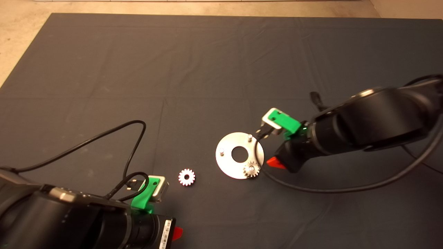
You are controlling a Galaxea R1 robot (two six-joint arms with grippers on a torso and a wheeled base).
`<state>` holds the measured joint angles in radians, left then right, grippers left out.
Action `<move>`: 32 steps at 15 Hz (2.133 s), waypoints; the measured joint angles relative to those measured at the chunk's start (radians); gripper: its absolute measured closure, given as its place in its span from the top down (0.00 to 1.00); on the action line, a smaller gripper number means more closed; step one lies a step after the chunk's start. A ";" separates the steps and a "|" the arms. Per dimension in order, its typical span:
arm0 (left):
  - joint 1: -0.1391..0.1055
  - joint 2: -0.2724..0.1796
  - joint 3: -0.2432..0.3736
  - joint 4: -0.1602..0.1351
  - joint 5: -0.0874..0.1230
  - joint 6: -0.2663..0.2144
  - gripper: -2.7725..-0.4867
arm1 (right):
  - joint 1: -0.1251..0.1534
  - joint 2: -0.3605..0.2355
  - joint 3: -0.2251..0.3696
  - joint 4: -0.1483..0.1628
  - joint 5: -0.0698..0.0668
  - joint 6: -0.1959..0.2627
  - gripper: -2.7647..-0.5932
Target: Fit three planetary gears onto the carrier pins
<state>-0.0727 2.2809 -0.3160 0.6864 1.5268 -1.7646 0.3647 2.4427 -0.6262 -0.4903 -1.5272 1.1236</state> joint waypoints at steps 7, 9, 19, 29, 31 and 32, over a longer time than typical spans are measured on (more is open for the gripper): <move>0.000 0.002 0.000 0.000 -0.001 0.000 0.50 | 0.016 -0.235 0.029 0.041 -0.011 -0.017 0.60; 0.000 0.001 0.000 0.000 0.000 0.000 0.50 | 0.004 -0.220 0.014 0.043 0.001 -0.027 0.60; -0.006 0.004 0.000 0.000 0.000 0.001 0.50 | -0.063 -0.166 -0.232 0.045 -0.006 -0.104 0.60; -0.006 0.004 0.000 0.000 -0.001 0.022 0.50 | -0.069 -0.134 -0.280 0.046 -0.002 -0.110 0.60; -0.006 0.004 0.000 0.000 -0.001 0.025 0.50 | -0.068 -0.129 -0.283 0.046 -0.004 -0.110 0.60; -0.006 0.004 0.000 0.000 0.000 0.027 0.50 | -0.069 -0.119 -0.284 0.046 -0.004 -0.110 0.60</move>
<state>-0.0783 2.2847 -0.3160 0.6864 1.5264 -1.7381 0.2962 2.3239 -0.9100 -0.4438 -1.5317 1.0136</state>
